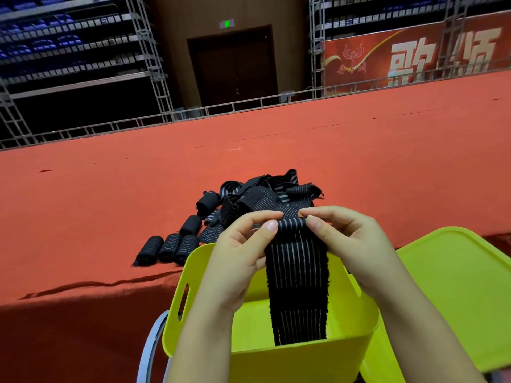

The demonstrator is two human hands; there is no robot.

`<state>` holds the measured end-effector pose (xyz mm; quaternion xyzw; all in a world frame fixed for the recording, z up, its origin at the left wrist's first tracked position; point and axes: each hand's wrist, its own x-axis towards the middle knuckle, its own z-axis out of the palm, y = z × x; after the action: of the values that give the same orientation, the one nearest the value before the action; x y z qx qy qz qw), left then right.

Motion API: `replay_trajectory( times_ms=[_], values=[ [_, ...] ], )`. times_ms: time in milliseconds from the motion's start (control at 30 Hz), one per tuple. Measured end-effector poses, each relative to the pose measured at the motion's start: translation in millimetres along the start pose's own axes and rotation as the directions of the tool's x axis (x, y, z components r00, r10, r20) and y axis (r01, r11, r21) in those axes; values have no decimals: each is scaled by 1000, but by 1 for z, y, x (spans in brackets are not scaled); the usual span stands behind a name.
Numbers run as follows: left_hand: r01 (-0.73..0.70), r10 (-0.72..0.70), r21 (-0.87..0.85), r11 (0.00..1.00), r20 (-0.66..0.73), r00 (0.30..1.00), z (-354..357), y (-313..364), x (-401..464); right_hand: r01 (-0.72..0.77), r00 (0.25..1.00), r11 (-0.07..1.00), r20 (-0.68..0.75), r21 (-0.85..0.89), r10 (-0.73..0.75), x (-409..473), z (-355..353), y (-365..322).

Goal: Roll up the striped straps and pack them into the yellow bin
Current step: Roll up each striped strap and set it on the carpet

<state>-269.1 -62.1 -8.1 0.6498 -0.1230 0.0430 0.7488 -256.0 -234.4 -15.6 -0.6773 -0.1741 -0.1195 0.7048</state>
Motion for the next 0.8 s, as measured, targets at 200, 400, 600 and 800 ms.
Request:
replay_trajectory(
  times_ms=[200,400,600,800],
  values=[
    [1,-1,-31,1000,16,1000,-2,0,1,-15,1000,989,-3,144,16,1,-1,3],
    [-18,18,-3,1000,46,999,-3,-2,0,1,1000,992,-16,123,1,2,1,6],
    [-33,31,42,999,48,998,-5,-5,4,-8,999,999,47,-33,9,1,-1,3],
    [-3,1,25,1000,58,998,-6,-6,4,43,999,991,26,-128,-40,0,-4,4]
  ],
)
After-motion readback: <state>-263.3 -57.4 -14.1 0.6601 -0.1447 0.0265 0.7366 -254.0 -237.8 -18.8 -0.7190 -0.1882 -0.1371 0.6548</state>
